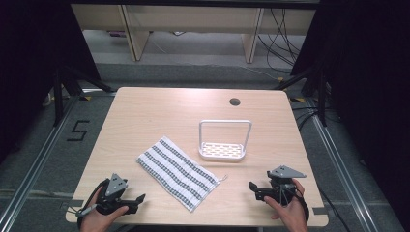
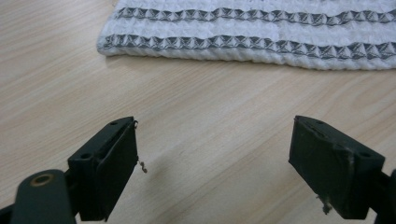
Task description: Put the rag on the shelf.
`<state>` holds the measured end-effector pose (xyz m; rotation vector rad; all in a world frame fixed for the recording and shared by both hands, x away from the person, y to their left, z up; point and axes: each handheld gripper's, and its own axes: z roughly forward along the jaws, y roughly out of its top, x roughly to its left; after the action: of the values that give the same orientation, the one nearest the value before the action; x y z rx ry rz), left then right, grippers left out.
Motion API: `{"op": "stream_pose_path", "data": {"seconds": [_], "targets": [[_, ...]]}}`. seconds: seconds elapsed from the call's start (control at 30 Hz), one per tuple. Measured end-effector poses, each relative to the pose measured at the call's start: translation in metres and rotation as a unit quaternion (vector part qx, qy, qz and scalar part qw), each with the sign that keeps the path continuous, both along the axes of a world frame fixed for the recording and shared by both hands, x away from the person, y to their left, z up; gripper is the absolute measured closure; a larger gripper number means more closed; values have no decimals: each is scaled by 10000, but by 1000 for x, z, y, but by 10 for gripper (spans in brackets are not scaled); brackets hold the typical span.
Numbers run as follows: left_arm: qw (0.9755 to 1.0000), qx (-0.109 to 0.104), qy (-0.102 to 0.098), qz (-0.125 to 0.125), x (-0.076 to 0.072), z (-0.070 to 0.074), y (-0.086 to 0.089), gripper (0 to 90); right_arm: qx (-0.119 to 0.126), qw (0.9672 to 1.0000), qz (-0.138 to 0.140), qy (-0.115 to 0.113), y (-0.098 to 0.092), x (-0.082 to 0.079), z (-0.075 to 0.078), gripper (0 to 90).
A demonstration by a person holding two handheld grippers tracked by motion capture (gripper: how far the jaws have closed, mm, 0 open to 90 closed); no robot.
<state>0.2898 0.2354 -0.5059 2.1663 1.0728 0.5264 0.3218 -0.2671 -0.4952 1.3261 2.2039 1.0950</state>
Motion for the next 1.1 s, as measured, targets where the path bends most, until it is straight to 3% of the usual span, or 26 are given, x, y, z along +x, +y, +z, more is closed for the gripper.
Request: {"op": "stream_pose_path", "data": {"seconds": [0.07, 0.1, 0.13, 0.3, 0.37, 0.43, 0.47, 0.5, 0.53, 0.57, 0.6, 0.67, 0.7, 0.73, 0.77, 0.8, 0.83, 1.1], "targets": [[10000, -58, -39, -63, 0, -1, -3, 149, 11, 10000, 29, 60, 1, 0, 0, 176], [9999, -93, -78, -66, -1, -1, -5, 150, -43, 10000, 53, -22, 1, 0, 1, 180], [9999, -10, -33, -130, -1, 0, -6, 151, -56, 9999, 110, -40, 1, 0, 1, 180], [9995, -170, -74, -254, -5, 1, -15, 153, -65, 9998, 206, 31, 5, 0, 0, 191], [9993, -157, -92, -331, -7, 1, -19, 153, -70, 9993, 361, 74, 7, 0, 0, 200], [9990, -185, -97, -389, -9, 1, -26, 153, -70, 9996, 272, 58, 11, -2, 0, 203], [9989, -160, -79, -443, -9, 1, -27, 152, -127, 9993, 364, 39, 11, -1, 0, 206], [9988, -196, -102, -435, -9, 0, -30, 151, -30, 9996, 265, 136, 14, -3, 1, 207], [9984, -243, -110, -508, -10, 0, -32, 151, -168, 9992, 353, 44, 13, -2, 1, 209], [9984, -141, -101, -536, -10, 0, -32, 151, -63, 9994, 284, 190, 16, -4, 1, 212], [9984, -191, -92, -528, -11, 0, -35, 151, -183, 9990, 407, 54, 15, -2, 1, 214], [9982, -208, -84, -553, -11, 0, -39, 151, -114, 9988, 452, 139, 18, -2, 1, 215], [9982, -208, -84, -553, -11, 0, -39, 151, -176, 9978, 640, 77, 18, 0, 0, 216], [9978, -160, -86, -635, -12, 0, -41, 151, -205, 9986, 478, 69, 20, -2, 1, 217], [9978, -246, -118, -602, -13, -1, -44, 151, -179, 9980, 597, 91, 21, 0, 0, 217], [9977, -157, -96, -653, -13, 1, -44, 151, -197, 9984, 526, 69, 23, -2, 1, 217], [9973, -297, -109, -663, -14, -1, -46, 151, -230, 9982, 545, 69, 23, -2, 1, 218], [9965, -296, -140, -771, -18, 0, -58, 152, -261, 9973, 682, 74, 33, -3, 1, 228]]}}
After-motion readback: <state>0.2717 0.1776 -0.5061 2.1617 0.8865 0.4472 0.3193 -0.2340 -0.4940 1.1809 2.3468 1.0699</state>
